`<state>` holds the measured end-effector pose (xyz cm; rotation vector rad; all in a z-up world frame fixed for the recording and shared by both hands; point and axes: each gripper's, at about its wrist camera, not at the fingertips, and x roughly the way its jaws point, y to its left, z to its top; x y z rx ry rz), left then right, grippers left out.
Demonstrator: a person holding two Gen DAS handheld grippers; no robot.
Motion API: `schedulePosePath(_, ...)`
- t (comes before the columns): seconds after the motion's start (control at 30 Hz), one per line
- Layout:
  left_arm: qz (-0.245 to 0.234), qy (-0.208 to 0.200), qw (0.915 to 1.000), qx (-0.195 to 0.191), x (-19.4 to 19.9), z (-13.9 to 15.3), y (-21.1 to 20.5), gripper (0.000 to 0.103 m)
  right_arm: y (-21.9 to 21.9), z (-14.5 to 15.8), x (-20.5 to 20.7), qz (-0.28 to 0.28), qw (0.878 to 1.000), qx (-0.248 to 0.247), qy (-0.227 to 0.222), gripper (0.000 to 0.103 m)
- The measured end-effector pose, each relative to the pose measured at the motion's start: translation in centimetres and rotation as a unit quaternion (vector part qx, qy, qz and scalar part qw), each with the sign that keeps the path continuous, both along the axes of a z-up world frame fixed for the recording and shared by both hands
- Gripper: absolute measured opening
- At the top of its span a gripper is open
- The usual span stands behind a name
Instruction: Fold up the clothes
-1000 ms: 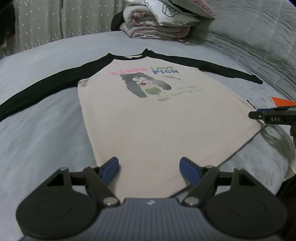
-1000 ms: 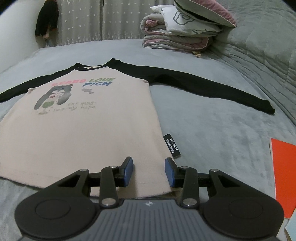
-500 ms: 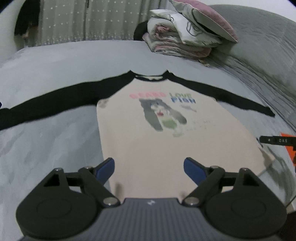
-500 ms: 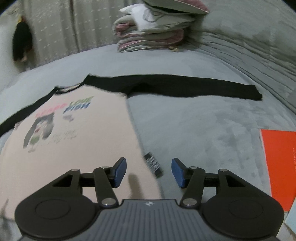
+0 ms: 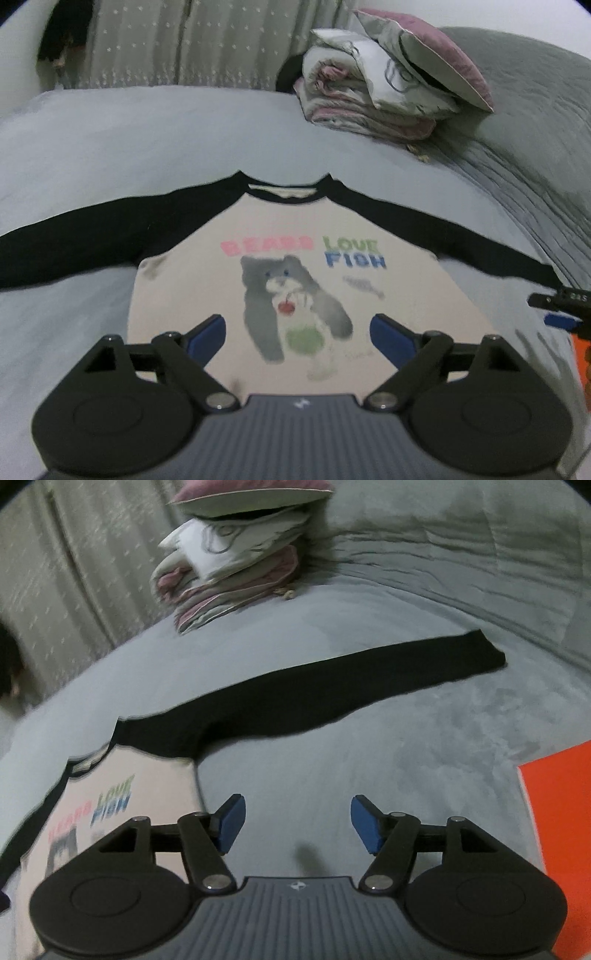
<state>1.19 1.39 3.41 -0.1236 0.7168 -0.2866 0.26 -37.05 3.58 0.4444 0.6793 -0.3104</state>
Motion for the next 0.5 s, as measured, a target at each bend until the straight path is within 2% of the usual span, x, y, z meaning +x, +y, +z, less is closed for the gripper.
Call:
schedulePosePath(0.13, 0.015, -0.022, 0.9996, 0.007, 0.9, -2.3, -0.2, 0.089, -2.8, -2.0, 2.1, -0.035, 0.999, 0.04, -0.005, 0.064)
schedulePosePath(0.33, 0.021, -0.03, 0.9974, 0.062, 1.6, -3.7, -0.4, 0.089, -5.8, -3.8, 5.0, -0.089, 0.993, 0.064, -0.043, 0.064)
schedulePosePath(0.5, 0.028, -0.014, 0.9984, 0.048, 2.3, -4.2, 0.5, 0.089, -7.4, -4.1, 7.4, -0.135, 0.986, 0.073, -0.066, 0.064)
